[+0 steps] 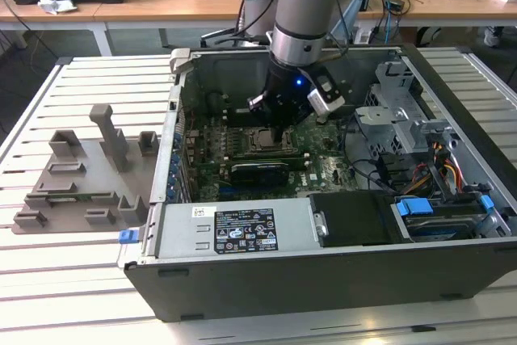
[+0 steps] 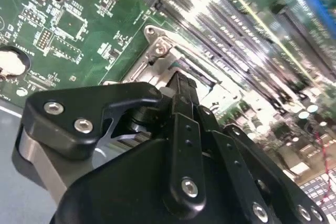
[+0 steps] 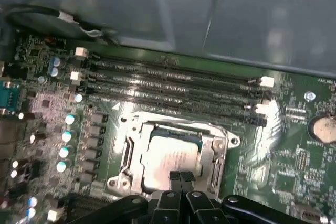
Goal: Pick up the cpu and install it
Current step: 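Install the second cpu locking lever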
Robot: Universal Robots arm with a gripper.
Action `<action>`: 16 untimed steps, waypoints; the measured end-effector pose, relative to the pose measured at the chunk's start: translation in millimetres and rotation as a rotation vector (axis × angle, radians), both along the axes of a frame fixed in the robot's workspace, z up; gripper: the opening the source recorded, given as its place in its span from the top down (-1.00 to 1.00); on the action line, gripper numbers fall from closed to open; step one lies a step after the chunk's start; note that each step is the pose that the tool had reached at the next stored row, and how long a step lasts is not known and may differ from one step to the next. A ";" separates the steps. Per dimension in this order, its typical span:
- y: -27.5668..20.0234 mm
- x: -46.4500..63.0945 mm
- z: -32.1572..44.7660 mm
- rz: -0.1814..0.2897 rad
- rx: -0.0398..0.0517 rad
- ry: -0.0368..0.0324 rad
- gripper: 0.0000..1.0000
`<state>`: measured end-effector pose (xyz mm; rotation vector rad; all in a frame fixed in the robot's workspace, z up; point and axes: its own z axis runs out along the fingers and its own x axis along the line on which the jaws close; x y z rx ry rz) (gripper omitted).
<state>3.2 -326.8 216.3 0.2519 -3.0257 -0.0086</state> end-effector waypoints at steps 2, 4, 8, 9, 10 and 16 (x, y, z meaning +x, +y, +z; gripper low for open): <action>1.6 0.1 11.5 0.000 -0.0041 0.0000 0.79; 2.0 0.1 20.8 0.000 -0.0041 -0.0001 0.79; 2.2 0.0 44.8 0.000 -0.0039 -0.0001 0.79; 2.1 0.0 50.8 0.000 -0.0033 -0.0001 0.79; 2.1 0.0 52.4 0.000 -0.0024 -0.0001 0.79; 2.2 0.0 52.6 0.000 -0.0018 -0.0001 0.79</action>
